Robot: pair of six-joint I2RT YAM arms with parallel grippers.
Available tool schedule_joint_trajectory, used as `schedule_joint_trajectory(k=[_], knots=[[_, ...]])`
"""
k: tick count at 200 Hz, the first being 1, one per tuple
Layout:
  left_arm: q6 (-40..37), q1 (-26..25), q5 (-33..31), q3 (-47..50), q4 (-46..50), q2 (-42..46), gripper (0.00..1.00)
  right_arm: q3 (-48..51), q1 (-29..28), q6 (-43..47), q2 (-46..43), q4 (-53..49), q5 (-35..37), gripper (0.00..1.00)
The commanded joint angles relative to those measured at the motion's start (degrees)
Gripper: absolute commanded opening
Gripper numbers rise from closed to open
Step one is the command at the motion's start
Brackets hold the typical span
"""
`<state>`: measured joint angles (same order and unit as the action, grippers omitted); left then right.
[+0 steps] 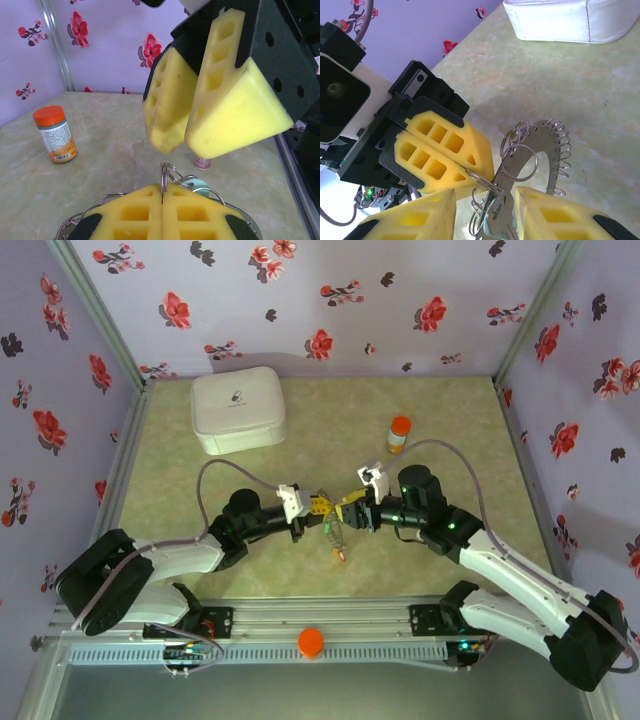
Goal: Put the keys on the keyring
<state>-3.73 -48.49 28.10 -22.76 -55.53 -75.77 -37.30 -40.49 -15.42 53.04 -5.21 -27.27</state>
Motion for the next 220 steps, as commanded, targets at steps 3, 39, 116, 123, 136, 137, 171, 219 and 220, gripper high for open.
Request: schedule_joint_trajectory(k=[3,39,116,123,136,137,171,219,220], knots=[[-0.1,-0.2,1.3,-1.0,-4.0,0.5,0.00,-0.1,0.2,3.7,-0.3,-0.1,-0.9,0.39],[-0.6,-0.2,1.2,-0.9,-5.5,-0.2,0.00,3.5,0.1,14.8,-5.8,-1.0,4.9,0.43],[0.7,-0.2,1.3,-1.0,-9.3,-1.8,0.00,9.0,-8.0,37.2,-6.1,5.5,15.3,0.41],[0.9,-0.2,1.3,-1.1,-9.4,-1.9,0.00,9.1,-8.2,37.0,-5.4,7.0,15.2,0.41],[1.0,-0.2,1.4,-1.1,-9.3,-1.8,0.00,9.5,-8.4,36.5,-4.6,9.6,16.1,0.40],[1.0,-0.2,1.4,-1.1,-9.3,-1.8,0.00,9.6,-8.4,36.5,-4.6,9.8,16.2,0.39],[1.3,-0.2,1.5,-1.1,-9.2,-1.6,0.00,10.6,-8.5,35.1,-4.6,13.2,17.8,0.34],[1.1,-0.2,1.4,-1.5,-9.3,-1.2,0.00,9.7,-8.5,35.3,-4.0,10.3,16.9,0.14],[1.2,-0.2,1.4,-1.5,-9.3,-1.2,0.00,9.7,-8.5,35.3,-3.9,10.1,16.9,0.13]])
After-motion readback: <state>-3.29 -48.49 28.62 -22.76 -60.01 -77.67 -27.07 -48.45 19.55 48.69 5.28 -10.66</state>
